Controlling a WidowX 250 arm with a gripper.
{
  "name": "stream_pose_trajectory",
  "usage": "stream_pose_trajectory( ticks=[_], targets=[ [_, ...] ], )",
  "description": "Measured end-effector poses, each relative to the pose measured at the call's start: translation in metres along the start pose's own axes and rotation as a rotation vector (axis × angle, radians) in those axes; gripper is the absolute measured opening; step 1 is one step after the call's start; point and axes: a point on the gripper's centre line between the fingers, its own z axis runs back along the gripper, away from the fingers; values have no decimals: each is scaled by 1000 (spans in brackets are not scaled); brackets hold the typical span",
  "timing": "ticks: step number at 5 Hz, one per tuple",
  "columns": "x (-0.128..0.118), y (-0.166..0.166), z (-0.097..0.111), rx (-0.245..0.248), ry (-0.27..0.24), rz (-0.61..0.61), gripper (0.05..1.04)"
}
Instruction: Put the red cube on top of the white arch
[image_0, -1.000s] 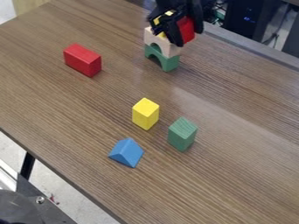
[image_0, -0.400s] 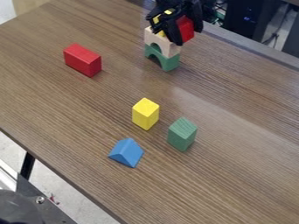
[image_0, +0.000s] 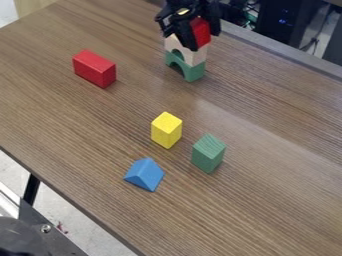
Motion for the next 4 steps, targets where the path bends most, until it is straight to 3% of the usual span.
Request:
stream_pose_trajectory(
  ticks=[3, 4],
  targets=[
    [7, -1, 5, -11, -10, 10, 595],
    [7, -1, -2, -3, -7, 12, 595]
  ],
)
